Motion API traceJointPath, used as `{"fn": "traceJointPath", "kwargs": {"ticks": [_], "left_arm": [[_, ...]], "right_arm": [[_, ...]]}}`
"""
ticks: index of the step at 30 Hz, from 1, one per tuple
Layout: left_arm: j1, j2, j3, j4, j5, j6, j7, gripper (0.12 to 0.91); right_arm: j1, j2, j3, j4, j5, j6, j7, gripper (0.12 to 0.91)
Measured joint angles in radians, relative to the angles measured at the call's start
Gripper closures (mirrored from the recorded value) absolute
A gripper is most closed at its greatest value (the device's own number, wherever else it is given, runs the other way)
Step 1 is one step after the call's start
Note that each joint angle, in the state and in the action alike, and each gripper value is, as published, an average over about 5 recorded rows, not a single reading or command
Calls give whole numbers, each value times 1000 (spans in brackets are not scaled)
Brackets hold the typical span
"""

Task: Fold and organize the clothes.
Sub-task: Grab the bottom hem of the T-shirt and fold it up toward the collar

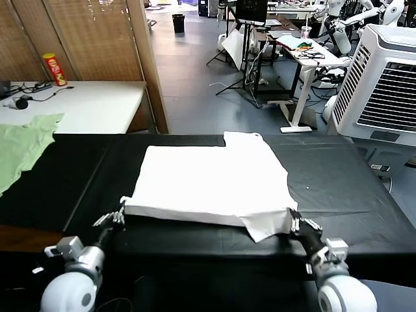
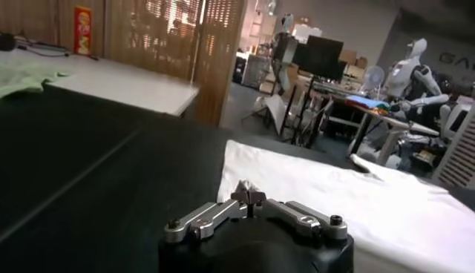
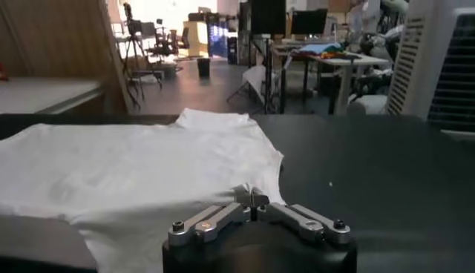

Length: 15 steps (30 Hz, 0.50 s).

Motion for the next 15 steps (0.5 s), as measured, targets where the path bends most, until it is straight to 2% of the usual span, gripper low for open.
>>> {"fn": "traceJointPath", "kwargs": {"ticks": [5, 15], "left_arm": [[-79, 10, 21, 74, 13, -2, 2, 903], [-183, 17, 54, 195, 50, -7, 8, 903]], "right_arm": [[87, -12, -27, -102, -1, 11, -13, 903], [192, 1, -59, -238, -1, 22, -36, 903]]}}
